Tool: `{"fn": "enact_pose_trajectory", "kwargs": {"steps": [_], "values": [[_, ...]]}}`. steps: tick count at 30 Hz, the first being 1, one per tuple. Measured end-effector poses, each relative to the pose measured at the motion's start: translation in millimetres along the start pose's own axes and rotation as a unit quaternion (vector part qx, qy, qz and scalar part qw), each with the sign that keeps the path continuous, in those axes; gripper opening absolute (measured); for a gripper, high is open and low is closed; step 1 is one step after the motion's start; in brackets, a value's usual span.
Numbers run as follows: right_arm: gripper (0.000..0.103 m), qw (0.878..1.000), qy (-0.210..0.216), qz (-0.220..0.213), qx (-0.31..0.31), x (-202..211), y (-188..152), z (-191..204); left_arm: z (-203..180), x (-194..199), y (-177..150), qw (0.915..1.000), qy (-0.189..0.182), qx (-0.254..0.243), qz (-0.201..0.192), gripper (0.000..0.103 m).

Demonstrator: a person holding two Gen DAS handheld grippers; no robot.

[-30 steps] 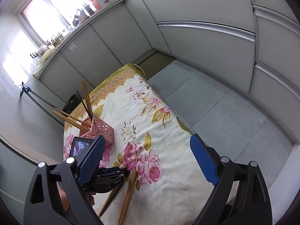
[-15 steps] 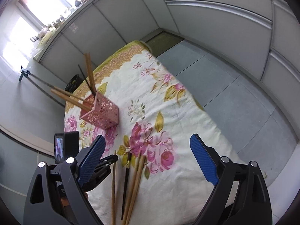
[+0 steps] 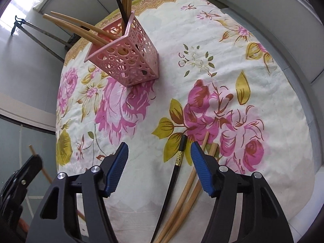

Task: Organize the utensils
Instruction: 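Lift the wooden chopstick upright with the left gripper while the right gripper reaches the pile, then grasp a black chopstick with the right gripper while the left gripper carries its chopstick to the basket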

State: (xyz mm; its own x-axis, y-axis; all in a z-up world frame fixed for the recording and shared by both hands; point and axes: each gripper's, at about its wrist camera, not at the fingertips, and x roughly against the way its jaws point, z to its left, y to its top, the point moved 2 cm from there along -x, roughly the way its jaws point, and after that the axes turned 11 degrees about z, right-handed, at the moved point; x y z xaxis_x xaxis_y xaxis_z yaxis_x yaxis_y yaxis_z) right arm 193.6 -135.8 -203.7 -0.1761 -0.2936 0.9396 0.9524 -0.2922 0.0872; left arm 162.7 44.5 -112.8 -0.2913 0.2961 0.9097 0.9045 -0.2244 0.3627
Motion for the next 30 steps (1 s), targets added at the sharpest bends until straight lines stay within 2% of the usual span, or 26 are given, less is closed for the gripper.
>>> {"fn": "enact_pose_trajectory", "kwargs": {"steps": [4,11,13,14,15,16,18,20,23,28,30], "values": [[0.045,0.999,-0.034,0.019,0.011,-21.2,2.9,10.1,11.5,7.4,-3.1,0.9999,-0.009,0.010,-0.009,0.004],[0.037,0.992,-0.122,0.013,0.016,-38.7,-1.0,19.1,21.0,16.9,-6.9,0.9996,-0.014,0.016,-0.018,0.004],[0.029,0.989,-0.144,0.006,0.020,-39.7,-2.8,21.7,20.2,17.5,-6.7,0.9996,-0.013,0.016,-0.020,0.004],[0.027,0.991,-0.133,0.006,0.013,-39.8,-2.8,21.1,18.9,17.8,-6.8,0.9996,-0.013,0.015,-0.020,0.004],[0.023,0.995,-0.094,0.016,0.005,-37.7,-2.2,17.6,18.0,17.8,-7.2,0.9996,-0.013,0.013,-0.021,0.004],[0.012,0.998,-0.054,0.036,-0.002,-36.2,-1.4,14.4,16.9,19.1,-7.7,0.9996,-0.014,0.011,-0.022,0.004],[0.012,0.999,-0.016,0.045,-0.007,-25.5,-0.4,8.8,16.4,21.0,-7.9,0.9995,-0.015,0.011,-0.026,0.004],[0.012,0.998,0.005,0.054,-0.012,-17.4,2.3,0.5,17.0,22.7,-7.3,0.9994,-0.015,0.014,-0.029,0.004],[0.013,0.997,0.010,0.074,-0.018,-16.4,3.9,-10.2,16.0,23.1,-6.1,0.9993,-0.016,0.015,-0.030,0.004],[0.014,0.997,-0.002,0.066,-0.031,-14.5,8.4,-21.3,12.3,25.0,-5.1,0.9992,-0.020,0.011,-0.034,0.004],[0.015,0.998,-0.020,0.057,-0.030,-10.5,8.0,-21.8,12.8,26.0,-5.1,0.9991,-0.021,0.010,-0.036,0.004]]}}
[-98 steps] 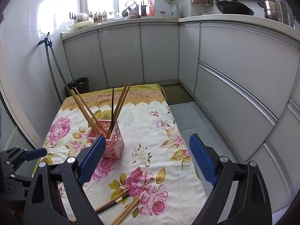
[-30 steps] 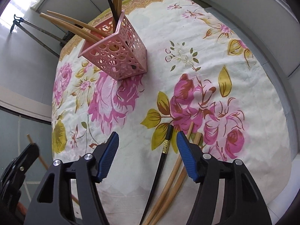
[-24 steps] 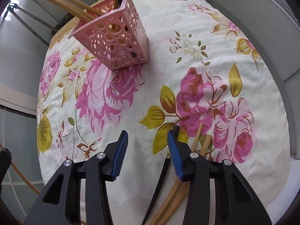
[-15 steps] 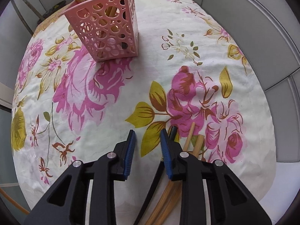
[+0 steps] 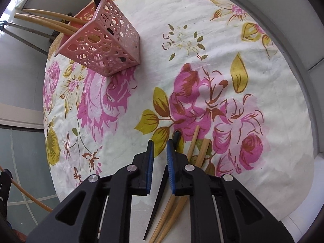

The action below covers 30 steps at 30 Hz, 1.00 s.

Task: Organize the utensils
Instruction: 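Grasp a black chopstick with the right gripper while the left gripper carries its chopstick to the basket, then lower the chopstick into the basket and open the left gripper while the right gripper carries the black chopstick over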

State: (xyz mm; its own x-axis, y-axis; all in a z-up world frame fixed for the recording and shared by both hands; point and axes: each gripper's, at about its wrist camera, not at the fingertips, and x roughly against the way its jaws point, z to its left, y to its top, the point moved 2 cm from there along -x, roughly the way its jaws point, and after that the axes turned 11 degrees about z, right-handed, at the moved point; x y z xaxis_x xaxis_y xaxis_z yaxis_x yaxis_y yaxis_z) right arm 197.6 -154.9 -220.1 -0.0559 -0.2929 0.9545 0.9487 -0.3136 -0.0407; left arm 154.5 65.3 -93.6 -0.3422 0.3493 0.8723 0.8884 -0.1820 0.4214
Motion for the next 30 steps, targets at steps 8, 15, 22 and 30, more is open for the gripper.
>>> {"fn": "enact_pose_trajectory", "kwargs": {"steps": [8,15,22,30], "values": [[0.015,0.998,-0.060,0.010,0.000,-19.6,3.3,7.5,1.6,1.8,-1.1,1.0000,0.002,0.002,-0.001,0.004],[0.008,0.995,-0.084,-0.039,0.033,-25.2,-2.1,32.8,-1.3,8.7,-0.2,0.9998,0.010,0.002,-0.019,0.004],[0.008,0.969,-0.094,-0.198,0.114,44.5,-57.5,58.4,-19.5,41.2,0.3,0.9965,0.009,-0.004,-0.083,0.004],[0.008,0.936,-0.075,-0.308,0.153,135.5,-96.7,50.0,-56.5,82.4,5.0,0.9880,0.005,-0.012,-0.154,0.004]]}}
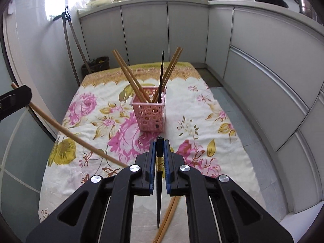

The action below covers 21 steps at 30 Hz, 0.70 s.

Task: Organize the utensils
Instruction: 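Lower the chopstick into the basket and open the left gripper while the right gripper carries the black chopstick over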

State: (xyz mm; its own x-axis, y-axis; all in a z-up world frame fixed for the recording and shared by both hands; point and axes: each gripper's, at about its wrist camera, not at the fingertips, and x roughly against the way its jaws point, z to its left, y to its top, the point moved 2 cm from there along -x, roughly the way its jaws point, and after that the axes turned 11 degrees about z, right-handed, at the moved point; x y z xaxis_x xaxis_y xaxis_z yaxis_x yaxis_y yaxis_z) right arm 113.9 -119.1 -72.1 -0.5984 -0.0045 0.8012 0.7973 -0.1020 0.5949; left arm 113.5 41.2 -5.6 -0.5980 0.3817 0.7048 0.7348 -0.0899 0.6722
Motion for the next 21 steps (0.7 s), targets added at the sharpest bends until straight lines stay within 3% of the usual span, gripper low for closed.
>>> {"fn": "enact_pose_trajectory", "kwargs": {"steps": [11,21], "values": [[0.007,0.995,0.041,-0.077,-0.038,92.9,69.8,-43.1,-42.1,21.8,75.7,0.9977,0.022,-0.032,-0.055,0.004],[0.008,0.992,0.047,-0.105,-0.048,102.2,104.4,-61.1,-53.4,-9.8,141.1,0.9951,0.044,-0.011,-0.088,0.004]]}}
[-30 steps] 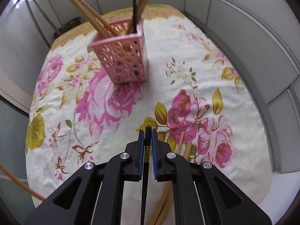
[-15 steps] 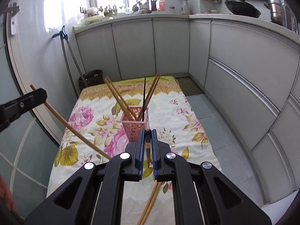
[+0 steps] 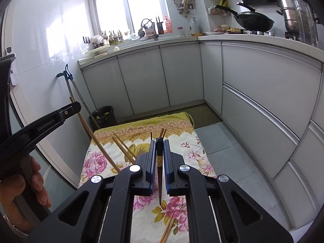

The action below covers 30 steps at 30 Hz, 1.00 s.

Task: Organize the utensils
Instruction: 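Lower the chopstick into the basket and open the left gripper while the right gripper carries the black chopstick over, then lower the black chopstick into the basket and open the right gripper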

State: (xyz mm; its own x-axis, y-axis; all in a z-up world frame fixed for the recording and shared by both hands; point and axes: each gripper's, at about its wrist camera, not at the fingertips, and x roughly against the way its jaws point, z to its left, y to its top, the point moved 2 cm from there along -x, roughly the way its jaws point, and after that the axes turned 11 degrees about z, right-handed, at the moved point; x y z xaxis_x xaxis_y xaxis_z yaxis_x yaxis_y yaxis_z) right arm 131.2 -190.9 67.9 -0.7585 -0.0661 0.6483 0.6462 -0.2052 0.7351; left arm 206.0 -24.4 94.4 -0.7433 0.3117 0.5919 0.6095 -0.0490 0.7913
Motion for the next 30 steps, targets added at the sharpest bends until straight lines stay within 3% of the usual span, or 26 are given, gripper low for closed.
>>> {"fn": "enact_pose_trajectory", "kwargs": {"steps": [9,17,19,23,28,30], "values": [[0.008,1.000,0.001,0.014,0.002,-31.6,8.3,-11.6,8.8,-81.3,1.2,0.9987,0.034,0.014,0.034,0.004],[0.008,1.000,0.011,0.023,-0.003,-52.2,9.4,-12.1,22.1,-127.2,-28.0,0.9921,0.028,0.018,0.121,0.005],[0.008,1.000,0.015,0.018,-0.002,-53.2,10.6,-9.0,25.2,-127.0,-34.0,0.9911,0.028,0.020,0.129,0.013],[0.008,1.000,0.020,0.006,0.006,-53.7,16.4,3.1,31.3,-110.2,-34.9,0.9928,0.024,0.032,0.113,0.029],[0.008,1.000,0.023,-0.016,0.014,-57.2,25.9,19.7,36.7,-57.0,-27.2,0.9977,0.020,0.046,0.046,0.038],[0.008,0.999,0.025,-0.024,0.015,-61.3,28.6,25.0,39.8,-33.8,-29.7,0.9978,0.037,0.051,0.019,0.043]]}}
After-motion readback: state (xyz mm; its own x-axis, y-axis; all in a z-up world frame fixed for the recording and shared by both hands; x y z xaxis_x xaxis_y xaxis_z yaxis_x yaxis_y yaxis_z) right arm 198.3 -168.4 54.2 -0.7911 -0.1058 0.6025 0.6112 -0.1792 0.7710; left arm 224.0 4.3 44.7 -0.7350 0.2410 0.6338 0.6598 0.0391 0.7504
